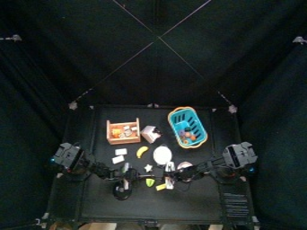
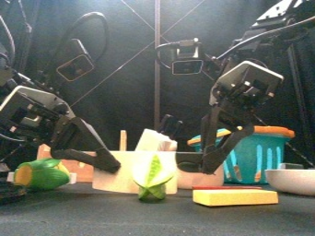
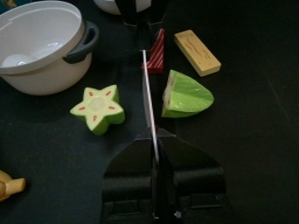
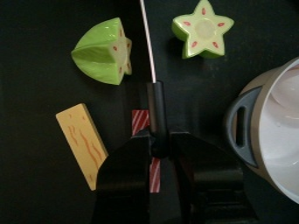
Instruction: Place cleaver back in holder
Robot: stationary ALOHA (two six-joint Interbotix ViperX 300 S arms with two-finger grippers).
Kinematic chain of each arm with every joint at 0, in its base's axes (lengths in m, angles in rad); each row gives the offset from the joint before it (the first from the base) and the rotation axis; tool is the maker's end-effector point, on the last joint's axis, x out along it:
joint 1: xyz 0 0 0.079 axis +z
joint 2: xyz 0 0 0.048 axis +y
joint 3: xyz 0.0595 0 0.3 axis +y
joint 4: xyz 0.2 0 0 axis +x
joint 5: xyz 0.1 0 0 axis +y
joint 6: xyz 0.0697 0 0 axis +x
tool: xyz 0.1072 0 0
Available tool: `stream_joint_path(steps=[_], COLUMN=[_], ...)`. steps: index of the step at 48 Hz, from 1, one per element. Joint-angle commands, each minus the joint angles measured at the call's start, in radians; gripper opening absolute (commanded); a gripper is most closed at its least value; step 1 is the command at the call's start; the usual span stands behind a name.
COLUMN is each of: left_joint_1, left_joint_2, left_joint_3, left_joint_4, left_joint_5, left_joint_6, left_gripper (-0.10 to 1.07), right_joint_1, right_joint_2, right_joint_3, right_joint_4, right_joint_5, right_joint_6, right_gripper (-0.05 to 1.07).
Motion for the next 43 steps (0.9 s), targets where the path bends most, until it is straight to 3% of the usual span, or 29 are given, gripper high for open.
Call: stream_joint_path(steps=[1,23,43], left_joint_1=[0.005,0.005,0.018], left_joint_2=[-0.008,-0.149,-0.196], left_joint_3=[-0.026,-0.025,-0.014], left_joint_4=[0.002,0.026,0.043], left_joint_5=[0.002,0.000,-0.064], left_joint_6=[-0.002,0.000,0.000], left_gripper=[0.38,0.41,0.80], right_joint_1=[-0.012,-0.012,-0.012], right_joint_2=[-0.014,-0.106,-0.143], right_joint_3=[-0.031,-0.032,-0.040], right_joint_4=[-0.005,-0.003,0.052], right_joint_5=[-0.015,-0.009,0.015], right_joint_6=[0.002,0.002,0.003], right_gripper=[0.38,0.38,0.38])
